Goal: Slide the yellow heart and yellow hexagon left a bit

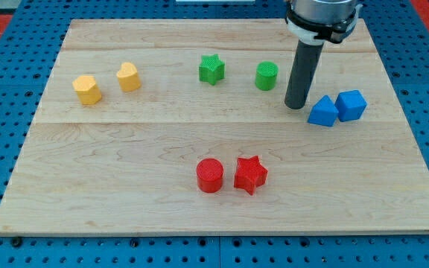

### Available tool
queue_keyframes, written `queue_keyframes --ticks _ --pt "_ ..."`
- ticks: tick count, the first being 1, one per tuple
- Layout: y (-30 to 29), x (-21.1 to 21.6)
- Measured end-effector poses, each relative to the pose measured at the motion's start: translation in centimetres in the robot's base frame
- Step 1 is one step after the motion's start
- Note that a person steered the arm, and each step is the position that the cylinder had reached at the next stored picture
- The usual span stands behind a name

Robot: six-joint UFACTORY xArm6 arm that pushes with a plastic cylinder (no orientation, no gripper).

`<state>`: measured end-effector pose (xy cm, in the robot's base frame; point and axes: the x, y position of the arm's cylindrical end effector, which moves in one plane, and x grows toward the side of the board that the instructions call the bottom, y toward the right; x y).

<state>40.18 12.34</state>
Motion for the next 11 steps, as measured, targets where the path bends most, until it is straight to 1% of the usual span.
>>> queue_keyframes --ticks 1,2,3,4,5,6,7,8,9,10,11 --pt "-1.6 -4.0" --pt "-9.9 -3.8" --pt "-10.0 -1.2" --pt "-12.0 -0.7" --pt "-18.0 -1.3" --pt "-20.4 -5.9" --pt "-23.3 -7.7" --pt "-29.8 -3.4" --pt "-31.0 -2.1" --pt "-32.8 -6.5" --pt "-35.3 -2.4"
